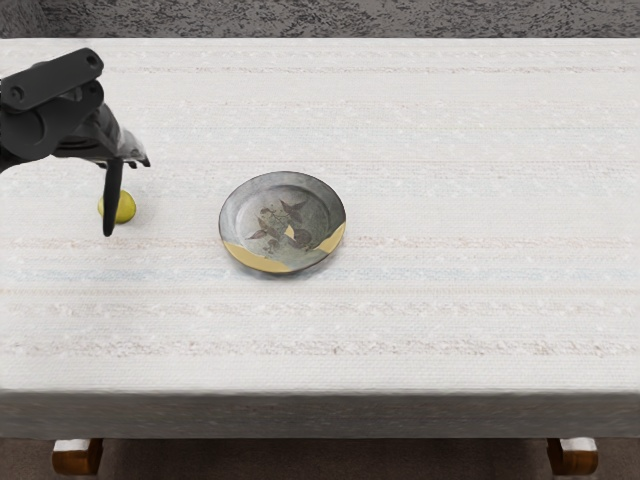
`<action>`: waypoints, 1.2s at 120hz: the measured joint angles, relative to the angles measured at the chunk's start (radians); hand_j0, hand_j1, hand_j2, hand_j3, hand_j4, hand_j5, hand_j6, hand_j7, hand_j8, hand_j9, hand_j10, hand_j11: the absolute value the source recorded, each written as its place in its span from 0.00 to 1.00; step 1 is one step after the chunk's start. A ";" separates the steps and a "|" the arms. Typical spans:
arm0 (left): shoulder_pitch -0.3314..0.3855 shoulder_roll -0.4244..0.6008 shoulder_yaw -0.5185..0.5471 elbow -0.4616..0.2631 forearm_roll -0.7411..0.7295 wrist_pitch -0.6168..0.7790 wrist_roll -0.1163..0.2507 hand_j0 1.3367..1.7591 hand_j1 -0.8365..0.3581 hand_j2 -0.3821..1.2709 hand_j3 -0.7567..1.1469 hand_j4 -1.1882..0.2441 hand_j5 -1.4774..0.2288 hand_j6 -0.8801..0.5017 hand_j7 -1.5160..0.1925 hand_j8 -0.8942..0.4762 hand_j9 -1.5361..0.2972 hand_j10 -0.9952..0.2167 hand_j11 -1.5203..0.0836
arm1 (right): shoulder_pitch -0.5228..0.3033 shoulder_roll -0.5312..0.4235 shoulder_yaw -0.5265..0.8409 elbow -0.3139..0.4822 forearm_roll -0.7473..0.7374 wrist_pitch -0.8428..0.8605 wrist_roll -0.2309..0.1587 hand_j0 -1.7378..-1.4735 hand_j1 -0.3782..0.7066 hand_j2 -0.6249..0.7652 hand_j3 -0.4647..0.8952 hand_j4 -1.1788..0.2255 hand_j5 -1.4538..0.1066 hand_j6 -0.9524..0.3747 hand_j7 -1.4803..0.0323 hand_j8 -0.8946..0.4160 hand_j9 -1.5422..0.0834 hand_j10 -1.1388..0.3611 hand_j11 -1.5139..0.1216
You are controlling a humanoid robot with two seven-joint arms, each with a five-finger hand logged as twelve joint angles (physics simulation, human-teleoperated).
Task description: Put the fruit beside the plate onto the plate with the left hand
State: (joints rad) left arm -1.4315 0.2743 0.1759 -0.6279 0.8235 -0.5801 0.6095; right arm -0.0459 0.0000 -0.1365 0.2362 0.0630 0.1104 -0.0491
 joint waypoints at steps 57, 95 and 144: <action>0.084 0.048 0.072 -0.170 0.066 0.339 0.001 0.76 0.99 0.23 0.40 0.83 0.87 0.63 0.89 0.65 0.84 0.82 0.95 | 0.001 0.000 0.000 0.000 0.000 0.000 0.000 0.30 0.04 0.45 0.34 0.83 0.92 0.71 0.97 0.67 0.94 0.75 0.92; 0.089 0.049 0.089 -0.177 0.089 0.409 0.001 0.76 0.90 0.24 0.40 0.76 0.79 0.56 0.81 0.58 0.77 0.74 0.87 | 0.001 0.000 0.000 0.000 0.000 0.000 0.000 0.30 0.04 0.45 0.34 0.83 0.92 0.71 0.97 0.67 0.94 0.75 0.92; 0.097 0.048 0.153 -0.218 0.161 0.560 0.001 0.76 0.78 0.26 0.40 0.68 0.70 0.48 0.72 0.49 0.69 0.64 0.77 | 0.003 0.000 0.000 0.000 0.000 0.000 0.000 0.30 0.04 0.45 0.34 0.83 0.92 0.71 0.97 0.67 0.94 0.75 0.92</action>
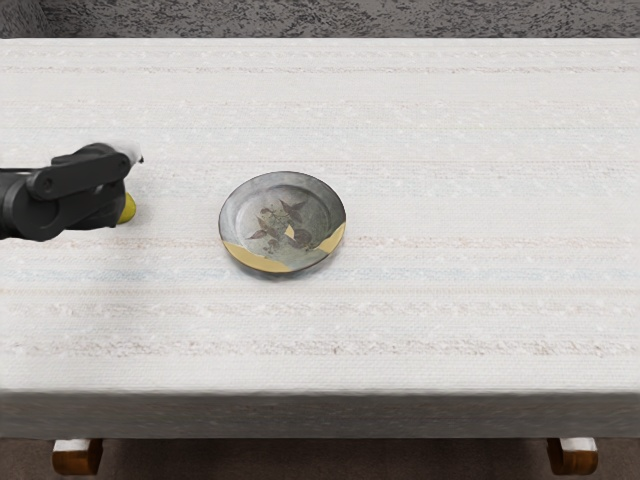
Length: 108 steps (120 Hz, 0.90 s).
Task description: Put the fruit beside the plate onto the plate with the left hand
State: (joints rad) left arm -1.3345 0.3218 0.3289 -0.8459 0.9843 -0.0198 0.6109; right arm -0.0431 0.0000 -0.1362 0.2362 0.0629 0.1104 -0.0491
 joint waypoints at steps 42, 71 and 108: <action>0.021 0.026 0.001 -0.046 -0.010 0.006 0.000 0.76 0.67 0.27 0.40 0.61 0.62 0.40 0.65 0.42 0.61 0.56 0.69 | 0.001 0.000 0.000 0.000 0.000 0.000 0.000 0.30 0.04 0.45 0.34 0.83 0.92 0.71 0.97 0.67 0.94 0.75 0.92; 0.022 0.036 0.001 -0.063 -0.011 0.006 0.000 0.76 0.59 0.28 0.40 0.55 0.56 0.35 0.58 0.36 0.56 0.49 0.62 | 0.001 0.000 0.000 0.000 0.000 0.000 0.000 0.30 0.04 0.45 0.34 0.83 0.92 0.71 0.97 0.67 0.94 0.75 0.92; 0.023 0.051 0.002 -0.065 -0.009 0.007 0.000 0.76 0.49 0.31 0.40 0.47 0.48 0.29 0.50 0.29 0.47 0.40 0.53 | 0.001 0.000 0.000 0.000 0.000 0.000 0.000 0.30 0.04 0.45 0.34 0.83 0.92 0.71 0.97 0.67 0.94 0.75 0.92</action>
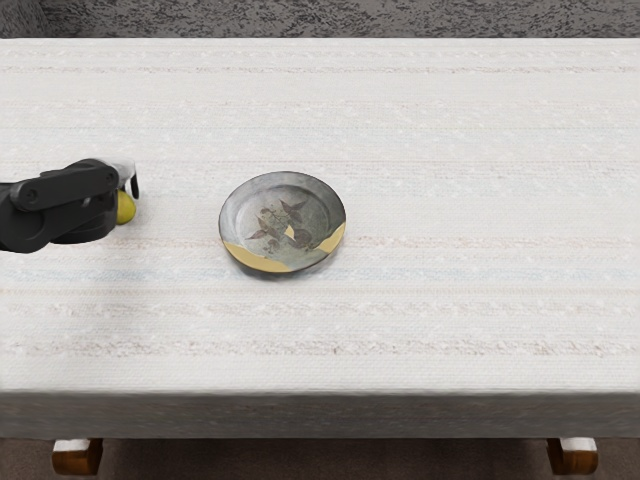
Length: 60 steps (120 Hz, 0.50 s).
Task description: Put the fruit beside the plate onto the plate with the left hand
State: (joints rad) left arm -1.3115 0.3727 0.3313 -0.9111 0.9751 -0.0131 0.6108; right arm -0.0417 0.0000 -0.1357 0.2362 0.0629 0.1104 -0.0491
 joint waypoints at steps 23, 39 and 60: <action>0.000 0.007 -0.001 0.000 0.000 -0.001 0.000 0.75 0.48 0.35 0.40 0.40 0.40 0.32 0.42 0.29 0.40 0.32 0.45 | 0.000 0.000 0.000 0.000 0.000 0.000 0.000 0.30 0.04 0.45 0.34 0.83 0.92 0.71 0.97 0.67 0.94 0.75 0.92; 0.000 0.012 -0.005 -0.001 -0.002 -0.002 0.000 0.75 0.50 0.42 0.40 0.37 0.34 0.30 0.36 0.29 0.34 0.27 0.38 | 0.000 0.000 0.000 0.000 0.000 0.000 0.000 0.30 0.04 0.45 0.34 0.83 0.92 0.71 0.97 0.67 0.94 0.75 0.92; 0.000 0.015 -0.015 -0.003 -0.009 -0.002 0.000 0.75 0.52 0.46 0.40 0.37 0.28 0.32 0.30 0.28 0.29 0.21 0.32 | 0.000 0.000 0.000 0.000 0.000 0.000 0.000 0.30 0.04 0.45 0.34 0.83 0.92 0.71 0.97 0.67 0.94 0.75 0.92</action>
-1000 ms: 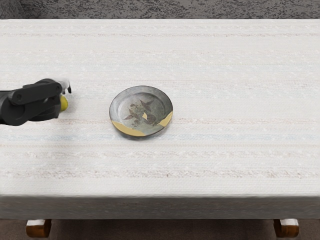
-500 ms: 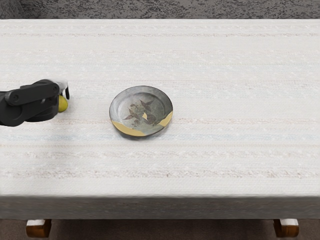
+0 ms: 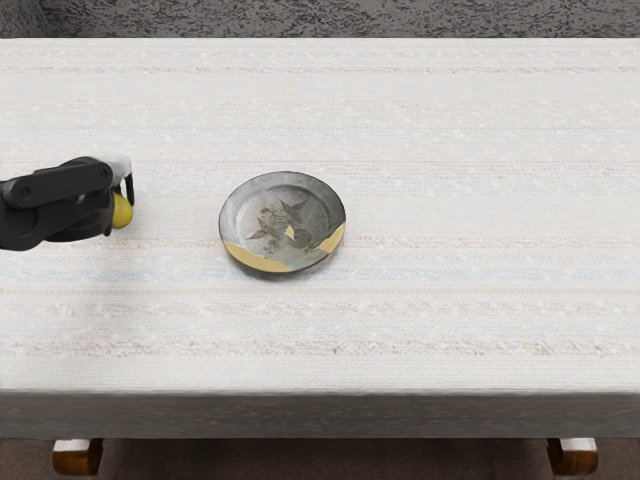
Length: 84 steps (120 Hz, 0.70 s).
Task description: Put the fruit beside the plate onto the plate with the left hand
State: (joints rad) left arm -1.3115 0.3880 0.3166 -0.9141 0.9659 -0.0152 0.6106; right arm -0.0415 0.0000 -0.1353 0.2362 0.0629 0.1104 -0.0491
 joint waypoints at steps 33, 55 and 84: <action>-0.021 0.048 -0.114 0.000 -0.039 -0.009 0.000 0.75 0.48 0.48 0.40 0.43 0.22 0.37 0.25 0.33 0.26 0.18 0.28 | 0.000 0.000 -0.001 0.000 0.000 0.000 0.000 0.30 0.04 0.45 0.34 0.83 0.92 0.71 0.97 0.67 0.94 0.75 0.92; -0.040 0.037 -0.214 0.000 -0.072 -0.025 0.000 0.75 0.48 0.49 0.40 0.43 0.21 0.38 0.23 0.34 0.25 0.17 0.27 | 0.000 0.000 -0.001 0.000 0.000 0.000 0.000 0.30 0.04 0.45 0.34 0.83 0.92 0.71 0.97 0.67 0.94 0.75 0.92; -0.093 -0.078 -0.253 -0.001 -0.079 -0.046 0.000 0.75 0.44 0.56 0.40 0.42 0.19 0.39 0.22 0.35 0.25 0.16 0.27 | 0.000 0.000 0.000 0.000 0.000 0.000 0.000 0.30 0.04 0.45 0.34 0.83 0.92 0.71 0.97 0.67 0.94 0.75 0.92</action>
State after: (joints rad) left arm -1.4047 0.3104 0.0639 -0.9148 0.8869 -0.0613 0.6110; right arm -0.0415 0.0000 -0.1351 0.2362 0.0629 0.1104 -0.0491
